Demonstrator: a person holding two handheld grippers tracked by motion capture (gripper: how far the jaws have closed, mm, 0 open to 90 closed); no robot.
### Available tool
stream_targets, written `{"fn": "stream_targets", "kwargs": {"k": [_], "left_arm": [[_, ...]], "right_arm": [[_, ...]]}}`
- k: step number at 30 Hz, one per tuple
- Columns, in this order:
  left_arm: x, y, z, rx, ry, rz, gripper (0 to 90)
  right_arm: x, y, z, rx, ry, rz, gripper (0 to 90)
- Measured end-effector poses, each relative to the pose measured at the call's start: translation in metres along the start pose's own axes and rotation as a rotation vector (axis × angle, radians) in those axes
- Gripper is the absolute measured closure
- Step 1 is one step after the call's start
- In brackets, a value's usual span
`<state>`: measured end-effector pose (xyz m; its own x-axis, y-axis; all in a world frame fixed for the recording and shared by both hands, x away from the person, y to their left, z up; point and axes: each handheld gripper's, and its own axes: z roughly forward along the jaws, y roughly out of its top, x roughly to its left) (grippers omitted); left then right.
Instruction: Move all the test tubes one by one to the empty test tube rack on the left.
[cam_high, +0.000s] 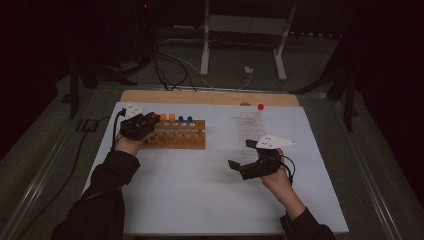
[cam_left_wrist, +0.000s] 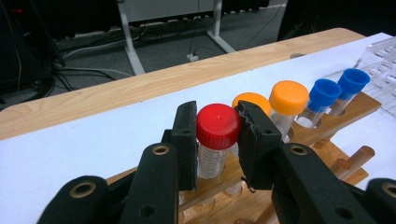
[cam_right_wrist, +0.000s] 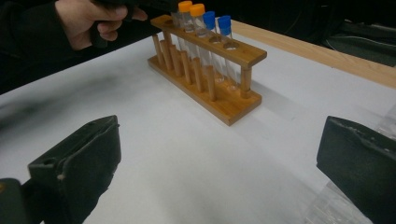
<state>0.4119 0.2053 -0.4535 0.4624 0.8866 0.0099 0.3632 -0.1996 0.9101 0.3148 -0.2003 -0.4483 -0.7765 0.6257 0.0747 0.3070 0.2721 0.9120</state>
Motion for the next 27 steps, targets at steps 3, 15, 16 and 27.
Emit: {"fn": "stream_targets", "kwargs": {"k": [3, 15, 16, 27], "left_arm": [[0.0, 0.0, -0.002, 0.001, -0.013, -0.005, 69.2], [-0.01, 0.009, -0.033, -0.019, -0.058, 0.036, 22.8], [-0.011, 0.009, -0.037, -0.018, -0.05, 0.047, 19.9], [-0.03, -0.005, -0.069, -0.024, -0.214, 0.088, 6.0]], "right_arm": [[0.0, 0.001, -0.001, -0.002, -0.002, 0.002, 0.0], [-0.008, 0.006, -0.011, -0.042, -0.029, 0.01, 0.0], [-0.01, 0.006, -0.013, -0.047, -0.034, 0.013, 0.0], [-0.044, 0.013, -0.034, -0.113, -0.105, 0.047, 0.0]]}}
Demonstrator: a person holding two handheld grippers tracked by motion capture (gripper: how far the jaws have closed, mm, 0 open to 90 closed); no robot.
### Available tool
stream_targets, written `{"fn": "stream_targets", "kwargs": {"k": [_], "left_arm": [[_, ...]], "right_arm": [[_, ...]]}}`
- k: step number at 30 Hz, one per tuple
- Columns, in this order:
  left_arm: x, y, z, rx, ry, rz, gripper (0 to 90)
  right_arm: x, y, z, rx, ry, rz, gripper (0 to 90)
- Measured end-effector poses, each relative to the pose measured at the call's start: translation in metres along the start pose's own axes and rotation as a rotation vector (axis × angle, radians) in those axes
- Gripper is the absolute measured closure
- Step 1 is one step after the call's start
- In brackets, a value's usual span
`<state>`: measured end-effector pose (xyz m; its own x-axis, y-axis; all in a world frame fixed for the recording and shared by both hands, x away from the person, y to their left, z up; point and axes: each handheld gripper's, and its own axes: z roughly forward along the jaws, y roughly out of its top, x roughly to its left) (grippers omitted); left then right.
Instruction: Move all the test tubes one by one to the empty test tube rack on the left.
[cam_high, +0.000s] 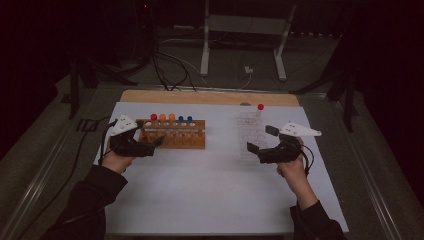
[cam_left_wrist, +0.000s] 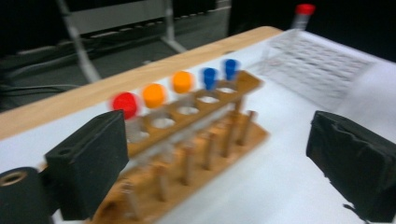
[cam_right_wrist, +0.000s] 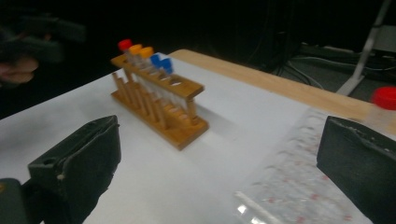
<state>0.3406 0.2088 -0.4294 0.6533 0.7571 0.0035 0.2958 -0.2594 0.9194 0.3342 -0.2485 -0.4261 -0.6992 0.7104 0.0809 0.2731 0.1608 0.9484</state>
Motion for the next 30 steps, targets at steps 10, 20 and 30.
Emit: {"fn": "stream_targets", "kwargs": {"k": [10, 20, 30], "left_arm": [[-0.033, -0.018, -0.004, 0.02, -0.105, 0.05, 2.3], [-0.051, -0.035, -0.004, 0.031, -0.161, 0.074, 1.5], [-0.058, -0.042, -0.003, 0.045, -0.17, 0.093, 1.5]], "right_arm": [[-0.036, 0.006, 0.001, 0.01, -0.072, 0.0, 0.0], [-0.068, 0.011, 0.018, 0.01, -0.141, 0.0, 0.0], [-0.092, 0.006, 0.041, 0.03, -0.21, 0.065, 0.0]]}}
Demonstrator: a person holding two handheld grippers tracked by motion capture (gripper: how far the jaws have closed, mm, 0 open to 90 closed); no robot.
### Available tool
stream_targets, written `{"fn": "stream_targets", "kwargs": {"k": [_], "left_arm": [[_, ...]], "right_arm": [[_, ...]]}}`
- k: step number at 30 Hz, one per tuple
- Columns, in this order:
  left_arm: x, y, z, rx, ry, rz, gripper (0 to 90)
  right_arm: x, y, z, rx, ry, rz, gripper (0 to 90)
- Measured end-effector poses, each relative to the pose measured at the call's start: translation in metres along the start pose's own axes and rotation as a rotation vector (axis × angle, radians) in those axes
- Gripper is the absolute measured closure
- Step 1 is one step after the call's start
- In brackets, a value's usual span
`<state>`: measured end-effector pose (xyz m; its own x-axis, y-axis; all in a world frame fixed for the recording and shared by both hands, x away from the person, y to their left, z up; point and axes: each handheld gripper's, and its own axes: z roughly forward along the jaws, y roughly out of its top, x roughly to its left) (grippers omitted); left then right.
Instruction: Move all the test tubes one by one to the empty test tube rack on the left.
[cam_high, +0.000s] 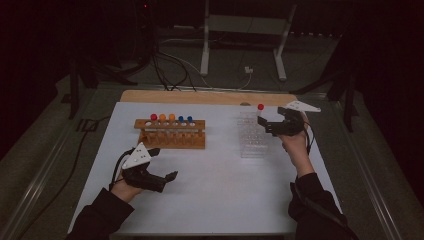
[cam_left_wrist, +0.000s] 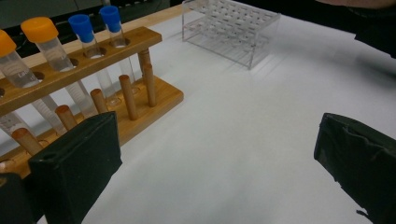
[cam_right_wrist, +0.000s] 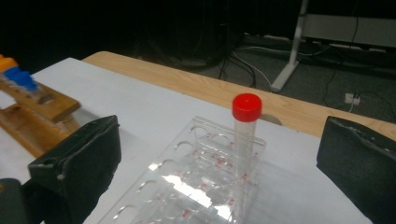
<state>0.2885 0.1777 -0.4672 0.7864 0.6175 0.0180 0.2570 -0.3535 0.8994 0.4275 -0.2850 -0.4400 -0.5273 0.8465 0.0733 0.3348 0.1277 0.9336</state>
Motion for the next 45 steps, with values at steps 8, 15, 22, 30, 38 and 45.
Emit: {"fn": "stream_targets", "kwargs": {"k": [8, 15, 22, 30, 38, 45], "left_arm": [[-0.001, -0.002, 0.002, 0.005, -0.009, 0.005, 1.5], [-0.001, -0.003, 0.003, 0.006, -0.013, 0.003, 1.5], [-0.001, -0.003, 0.003, 0.006, -0.018, 0.001, 1.5], [-0.001, -0.004, 0.003, 0.008, -0.019, -0.001, 1.5], [0.0, -0.004, 0.003, 0.008, -0.016, 0.003, 1.5], [0.001, -0.004, 0.002, 0.006, -0.017, -0.003, 1.5]], "right_arm": [[-0.012, -0.011, 0.018, 0.052, -0.056, 0.039, 6.8], [-0.018, -0.019, 0.027, 0.086, -0.064, 0.046, 23.4], [-0.021, -0.019, 0.037, 0.105, -0.045, 0.038, 44.3], [-0.019, -0.017, 0.052, 0.132, -0.042, -0.003, 63.6], [-0.019, -0.016, 0.058, 0.157, -0.054, -0.011, 74.2], [-0.018, -0.014, 0.059, 0.171, -0.071, -0.03, 75.3]]}}
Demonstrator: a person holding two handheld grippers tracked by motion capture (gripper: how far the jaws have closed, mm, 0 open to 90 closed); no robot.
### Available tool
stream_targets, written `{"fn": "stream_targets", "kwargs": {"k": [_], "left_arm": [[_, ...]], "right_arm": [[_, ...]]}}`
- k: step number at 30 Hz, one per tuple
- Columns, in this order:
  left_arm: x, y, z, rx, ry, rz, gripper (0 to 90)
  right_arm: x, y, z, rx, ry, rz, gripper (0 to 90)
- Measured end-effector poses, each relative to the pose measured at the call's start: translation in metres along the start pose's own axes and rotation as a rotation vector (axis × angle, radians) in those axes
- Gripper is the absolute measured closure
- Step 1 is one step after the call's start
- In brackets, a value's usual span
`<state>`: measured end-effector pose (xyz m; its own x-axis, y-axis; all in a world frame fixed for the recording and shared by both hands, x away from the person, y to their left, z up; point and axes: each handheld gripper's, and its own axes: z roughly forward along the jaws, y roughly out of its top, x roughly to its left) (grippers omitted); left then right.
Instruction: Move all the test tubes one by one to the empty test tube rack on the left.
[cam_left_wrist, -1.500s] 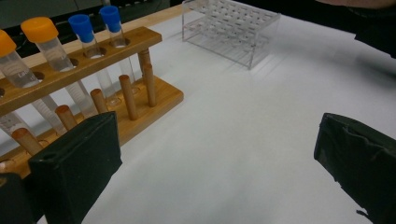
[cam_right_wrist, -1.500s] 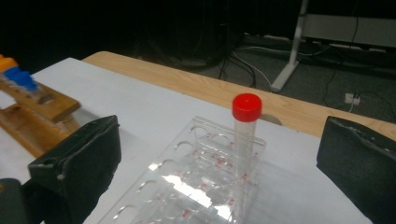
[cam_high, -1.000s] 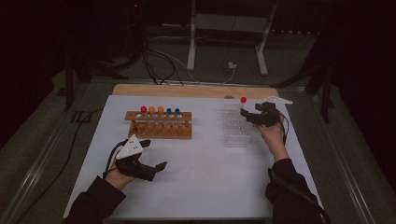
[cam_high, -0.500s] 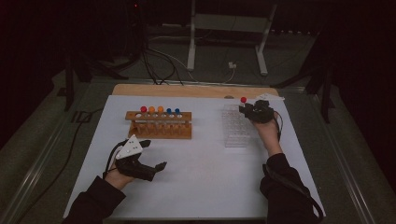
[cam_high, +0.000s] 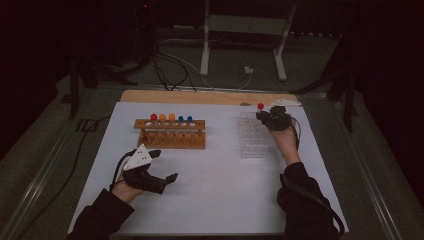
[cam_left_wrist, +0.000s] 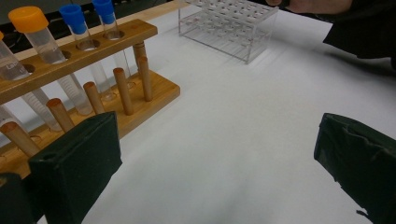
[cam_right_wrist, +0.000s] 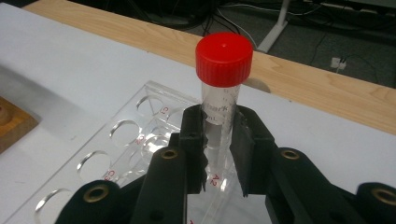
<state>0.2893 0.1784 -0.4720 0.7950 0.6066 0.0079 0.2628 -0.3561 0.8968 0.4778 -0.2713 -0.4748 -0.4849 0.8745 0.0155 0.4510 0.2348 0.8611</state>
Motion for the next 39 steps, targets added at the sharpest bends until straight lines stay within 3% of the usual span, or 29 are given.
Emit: {"fn": "stream_targets", "kwargs": {"k": [8, 23, 33, 39], "left_arm": [[0.0, 0.0, 0.001, 0.004, -0.001, -0.002, 1.5], [-0.002, 0.004, 0.002, 0.007, -0.019, -0.007, 1.6], [-0.008, 0.016, 0.008, 0.036, -0.057, -0.007, 1.6], [-0.012, 0.027, 0.012, 0.043, -0.072, 0.023, 1.6]], "right_arm": [[0.001, 0.008, -0.009, -0.042, -0.009, -0.002, 75.4], [0.013, 0.034, -0.051, -0.136, 0.015, -0.048, 75.4], [0.052, 0.035, -0.073, -0.16, 0.109, -0.121, 75.4], [0.079, 0.026, -0.085, -0.156, 0.167, -0.164, 75.4]]}}
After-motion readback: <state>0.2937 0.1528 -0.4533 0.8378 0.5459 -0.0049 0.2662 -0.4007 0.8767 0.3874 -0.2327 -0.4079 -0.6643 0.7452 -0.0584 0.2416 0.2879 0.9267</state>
